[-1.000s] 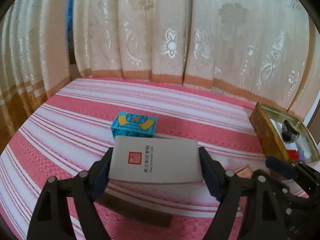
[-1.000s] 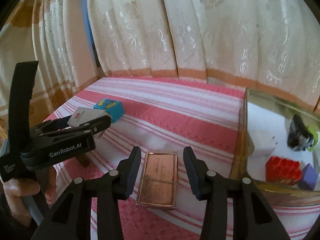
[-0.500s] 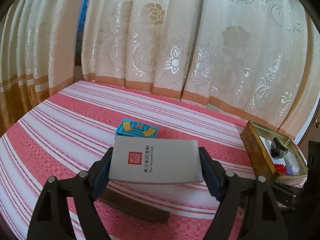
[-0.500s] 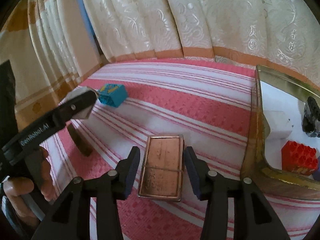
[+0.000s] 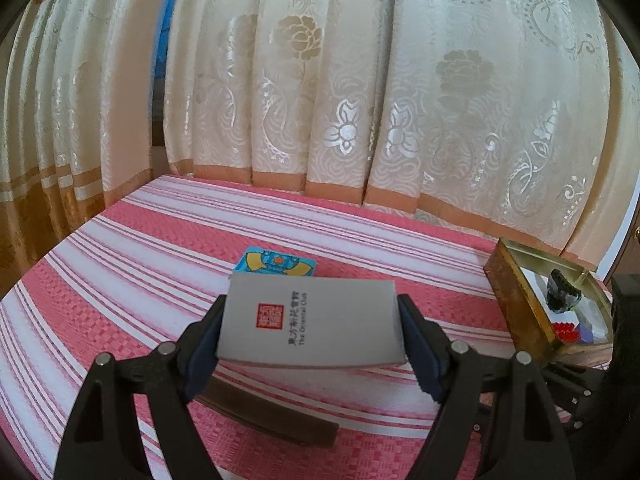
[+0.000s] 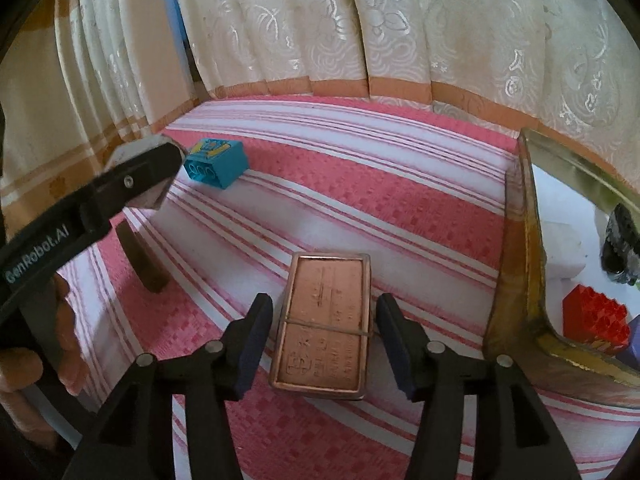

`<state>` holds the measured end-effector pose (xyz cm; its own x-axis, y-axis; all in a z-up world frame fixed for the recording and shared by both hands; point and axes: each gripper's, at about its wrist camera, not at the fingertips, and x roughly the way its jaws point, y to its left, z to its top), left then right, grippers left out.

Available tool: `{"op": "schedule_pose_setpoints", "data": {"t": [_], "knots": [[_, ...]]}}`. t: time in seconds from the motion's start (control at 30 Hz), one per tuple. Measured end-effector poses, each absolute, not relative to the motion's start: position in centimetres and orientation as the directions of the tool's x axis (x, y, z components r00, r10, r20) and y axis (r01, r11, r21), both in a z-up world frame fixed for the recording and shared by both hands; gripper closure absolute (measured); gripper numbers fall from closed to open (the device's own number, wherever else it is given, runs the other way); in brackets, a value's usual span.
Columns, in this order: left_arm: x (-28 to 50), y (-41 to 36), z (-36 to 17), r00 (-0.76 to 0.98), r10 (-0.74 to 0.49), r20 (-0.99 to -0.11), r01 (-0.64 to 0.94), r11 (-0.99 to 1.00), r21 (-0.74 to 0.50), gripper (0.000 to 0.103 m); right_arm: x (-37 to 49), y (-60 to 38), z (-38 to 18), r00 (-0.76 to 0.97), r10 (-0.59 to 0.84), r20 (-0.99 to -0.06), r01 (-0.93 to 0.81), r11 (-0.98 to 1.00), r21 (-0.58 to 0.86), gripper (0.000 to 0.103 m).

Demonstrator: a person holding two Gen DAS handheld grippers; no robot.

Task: Organize rigid objects
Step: 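Carry the white box and copper box toward the tin with both tools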

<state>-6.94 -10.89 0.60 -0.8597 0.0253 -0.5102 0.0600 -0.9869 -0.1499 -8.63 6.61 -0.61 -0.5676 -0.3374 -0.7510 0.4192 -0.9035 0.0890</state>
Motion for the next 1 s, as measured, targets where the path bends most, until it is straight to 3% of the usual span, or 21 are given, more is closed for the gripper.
{"op": "schedule_pose_setpoints", "data": {"t": [0.2,0.4,1.0], "knots": [[-6.4,-11.0,0.8,-0.875,0.037,-0.483,0.048,-0.985,-0.164,0.022,-8.8,7.3,-0.6,-0.580,-0.342,-0.739,0.401,-0.910,0.107,0.055],[-6.0,-10.6,1.0,-0.884,0.046,-0.466,0.037,-0.985,-0.168,0.022,-8.6,8.8,1.0,-0.629,-0.403,-0.664,0.380,-0.905,0.190,0.055],[-5.3,-5.8,1.4,-0.896,0.029,-0.442,0.032,-0.991,-0.129,0.022,-6.3,14.1,5.1,-0.794,-0.372,-0.481,0.317,-0.928,0.194,0.054]]}}
